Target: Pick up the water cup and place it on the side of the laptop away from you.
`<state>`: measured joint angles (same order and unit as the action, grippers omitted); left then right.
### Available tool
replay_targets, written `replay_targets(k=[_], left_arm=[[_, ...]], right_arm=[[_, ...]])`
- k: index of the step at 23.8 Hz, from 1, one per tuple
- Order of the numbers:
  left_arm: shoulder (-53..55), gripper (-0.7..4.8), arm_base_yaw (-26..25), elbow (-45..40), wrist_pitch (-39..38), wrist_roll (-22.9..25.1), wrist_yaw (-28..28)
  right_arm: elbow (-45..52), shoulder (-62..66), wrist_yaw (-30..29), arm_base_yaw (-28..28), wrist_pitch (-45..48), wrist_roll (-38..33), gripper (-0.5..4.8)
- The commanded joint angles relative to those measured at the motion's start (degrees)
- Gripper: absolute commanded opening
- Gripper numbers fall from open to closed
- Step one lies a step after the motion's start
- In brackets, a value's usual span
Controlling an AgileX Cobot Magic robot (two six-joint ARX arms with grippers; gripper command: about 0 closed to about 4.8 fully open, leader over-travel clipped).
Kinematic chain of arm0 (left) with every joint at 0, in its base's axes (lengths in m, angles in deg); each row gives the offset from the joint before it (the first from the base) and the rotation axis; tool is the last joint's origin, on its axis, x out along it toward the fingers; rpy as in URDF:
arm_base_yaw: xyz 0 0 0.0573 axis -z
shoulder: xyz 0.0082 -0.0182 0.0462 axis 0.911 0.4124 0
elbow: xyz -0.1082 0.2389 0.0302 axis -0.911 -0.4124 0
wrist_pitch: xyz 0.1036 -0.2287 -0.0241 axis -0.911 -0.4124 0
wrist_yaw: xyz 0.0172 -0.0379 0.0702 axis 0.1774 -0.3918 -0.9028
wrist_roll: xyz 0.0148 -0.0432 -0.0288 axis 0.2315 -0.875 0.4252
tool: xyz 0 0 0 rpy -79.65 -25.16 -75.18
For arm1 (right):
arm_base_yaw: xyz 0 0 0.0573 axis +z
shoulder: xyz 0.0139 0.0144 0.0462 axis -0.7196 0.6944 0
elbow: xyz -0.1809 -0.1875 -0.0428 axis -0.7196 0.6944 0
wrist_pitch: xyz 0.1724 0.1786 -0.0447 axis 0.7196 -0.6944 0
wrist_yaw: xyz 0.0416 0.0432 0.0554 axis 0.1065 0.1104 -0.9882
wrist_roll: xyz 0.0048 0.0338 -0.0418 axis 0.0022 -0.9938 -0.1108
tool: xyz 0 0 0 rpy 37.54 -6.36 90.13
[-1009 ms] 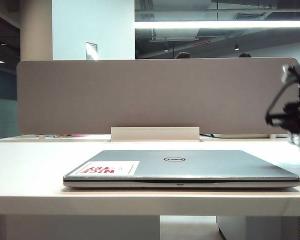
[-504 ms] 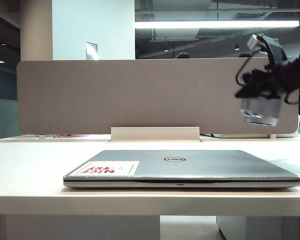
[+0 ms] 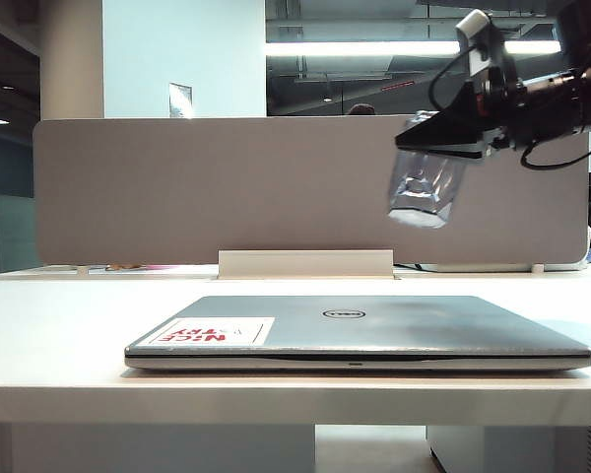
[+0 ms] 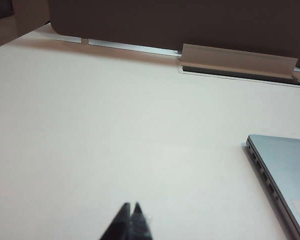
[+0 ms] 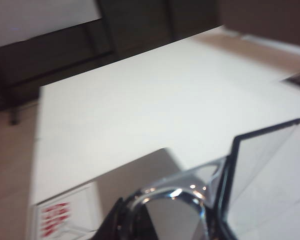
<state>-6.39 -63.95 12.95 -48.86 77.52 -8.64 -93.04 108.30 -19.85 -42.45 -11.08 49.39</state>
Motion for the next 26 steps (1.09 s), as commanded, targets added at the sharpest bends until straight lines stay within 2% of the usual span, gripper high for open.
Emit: replay_targets(k=[1,4,7,9,13,16,21,26], left_arm=[[0.0,-0.06,0.0,0.2,0.1,0.0,0.2],[0.0,-0.05,0.0,0.2,0.1,0.0,0.3],[0.0,-0.05,0.0,0.2,0.0,0.0,0.3],[0.0,-0.05,0.0,0.2,0.0,0.0,0.3],[0.0,-0.05,0.0,0.2,0.0,0.0,0.3],[0.0,-0.06,0.0,0.2,0.0,0.0,0.3],[0.0,-0.06,0.0,0.2,0.0,0.0,0.3],[0.0,-0.05,0.0,0.2,0.0,0.0,0.2]], right_arm=[[-0.3,-0.1,-2.3,2.2,-6.6,6.1,-0.06],[-0.3,0.5,-1.9,4.7,-12.6,14.3,-0.06],[-0.3,2.4,-1.6,6.8,-15.8,15.8,-0.06],[-0.3,3.2,2.4,7.5,-18.7,16.9,-0.06],[-0.2,3.4,7.2,7.7,-25.0,25.0,-0.06],[-0.2,3.4,10.1,7.7,-25.3,25.0,-0.05],[-0.2,3.4,10.2,7.7,-28.7,25.0,-0.05],[0.0,3.4,13.9,7.7,-33.2,25.0,-0.04]])
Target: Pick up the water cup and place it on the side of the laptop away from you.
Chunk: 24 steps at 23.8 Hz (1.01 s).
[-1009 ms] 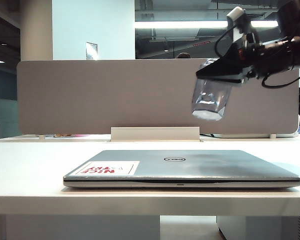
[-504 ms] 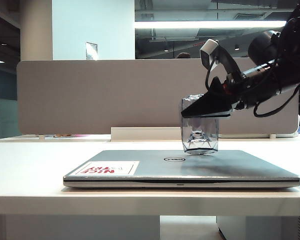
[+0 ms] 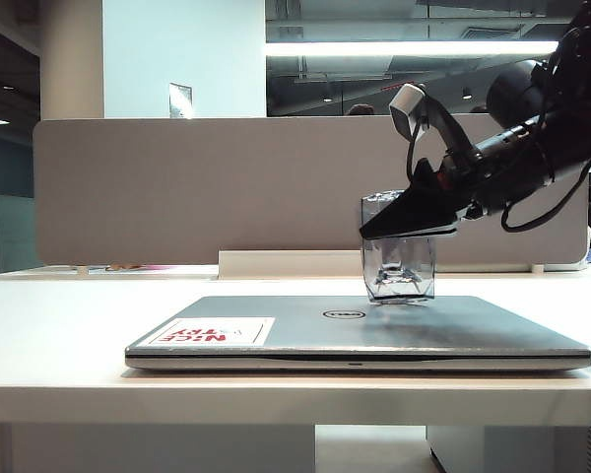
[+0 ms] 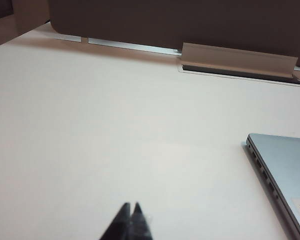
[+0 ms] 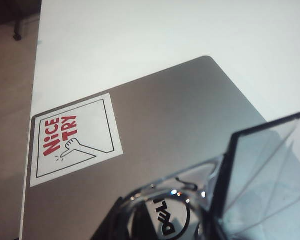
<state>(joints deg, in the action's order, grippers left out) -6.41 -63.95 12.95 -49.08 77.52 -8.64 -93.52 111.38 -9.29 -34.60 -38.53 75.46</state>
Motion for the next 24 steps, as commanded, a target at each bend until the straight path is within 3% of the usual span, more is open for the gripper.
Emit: replay_targets(k=[1,16,21,24], left_arm=[[0.1,-0.05,0.0,0.2,0.2,0.0,0.3],[0.1,-0.06,0.0,0.2,0.2,0.0,0.3],[0.1,-0.05,0.0,0.2,0.2,0.0,0.3],[0.1,-0.05,0.0,0.2,0.2,0.0,0.3]], right_arm=[[0.5,0.3,3.9,-0.1,-6.3,-1.1,-0.04],[1.2,0.3,7.7,-0.1,-13.8,-1.2,-0.04],[2.3,0.3,8.4,-0.1,-13.8,-1.2,0.59],[2.5,0.3,8.4,-0.1,-13.9,-1.2,0.64]])
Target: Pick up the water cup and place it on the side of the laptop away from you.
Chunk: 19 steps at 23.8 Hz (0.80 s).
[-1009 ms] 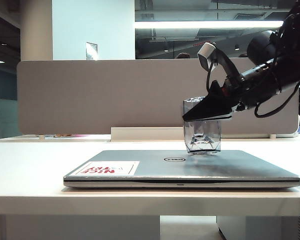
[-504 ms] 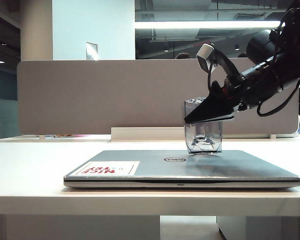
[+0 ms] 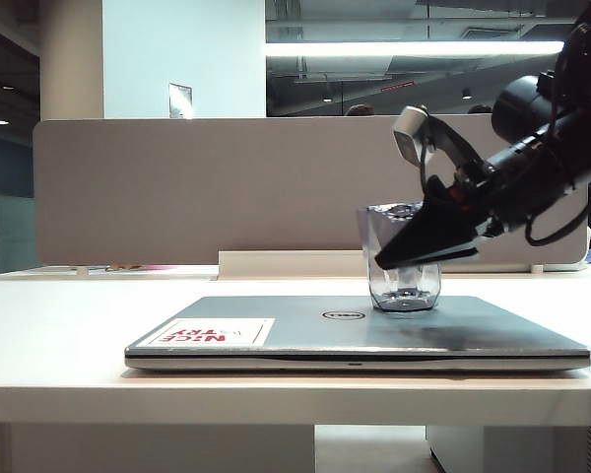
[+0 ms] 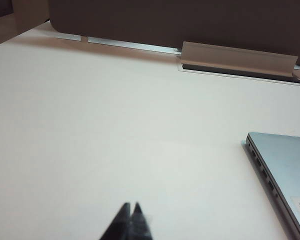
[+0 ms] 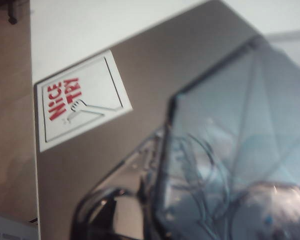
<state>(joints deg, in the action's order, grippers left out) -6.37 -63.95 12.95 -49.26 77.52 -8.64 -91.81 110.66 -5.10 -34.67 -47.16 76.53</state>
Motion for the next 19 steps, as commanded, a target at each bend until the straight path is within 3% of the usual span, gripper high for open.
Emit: replay_targets(k=[1,4,13,16,19], left_arm=[[0.0,-0.05,0.0,0.2,0.3,0.0,0.3],[0.0,-0.05,0.0,0.2,0.3,0.0,0.3],[0.0,-0.06,0.0,0.2,0.3,0.0,0.3],[0.0,-0.05,0.0,0.2,0.3,0.0,0.3],[0.0,-0.05,0.0,0.2,0.3,0.0,0.3]], right_arm=[[0.8,1.0,4.2,0.0,-5.4,-2.3,0.64],[0.8,1.0,4.2,0.0,-6.0,-2.7,1.14],[0.8,1.0,4.2,0.0,-6.7,-2.8,1.22],[0.7,1.0,4.2,0.0,-6.6,-2.8,1.79],[0.5,0.9,4.3,-0.1,-6.6,-2.8,1.8]])
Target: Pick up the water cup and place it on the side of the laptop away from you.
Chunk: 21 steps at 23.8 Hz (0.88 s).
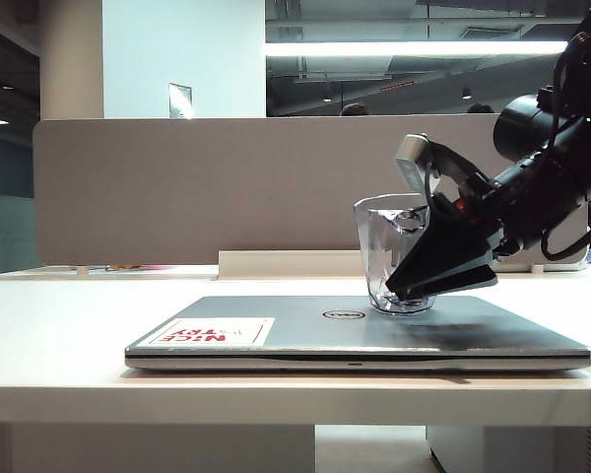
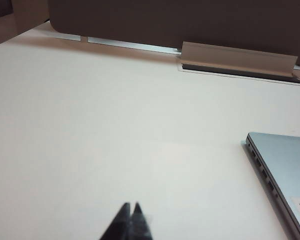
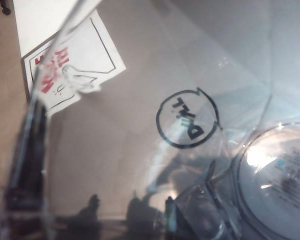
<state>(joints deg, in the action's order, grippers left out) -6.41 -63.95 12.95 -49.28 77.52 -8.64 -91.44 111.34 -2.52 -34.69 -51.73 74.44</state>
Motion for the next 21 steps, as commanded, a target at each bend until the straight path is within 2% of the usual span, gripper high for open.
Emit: replay_targets(k=[1,9,10,11,17,21], left_arm=[[0.1,-0.06,0.0,0.2,0.3,0.0,0.3],[0.1,-0.06,0.0,0.2,-0.7,0.0,0.3],[0.1,-0.06,0.0,0.2,-1.2,0.0,0.3],[0.1,-0.06,0.0,0.2,-2.0,0.0,0.3],[0.1,-0.06,0.0,0.2,-2.4,0.0,0.3],[0.1,-0.06,0.0,0.2,-2.4,0.0,0.3]], right_arm=[[0.0,0.3,1.7,0.0,-2.0,-0.7,1.8],[-2.9,-0.7,1.7,0.0,-2.5,-0.8,1.83],[-2.9,-0.9,1.7,0.0,-2.4,-0.8,1.95],[-2.9,-1.3,1.7,0.0,-2.5,-0.8,2.36],[-3.0,-2.0,1.8,0.0,-3.1,-0.8,2.43],[-3.9,-2.0,6.1,0.0,-7.6,-0.8,2.44]])
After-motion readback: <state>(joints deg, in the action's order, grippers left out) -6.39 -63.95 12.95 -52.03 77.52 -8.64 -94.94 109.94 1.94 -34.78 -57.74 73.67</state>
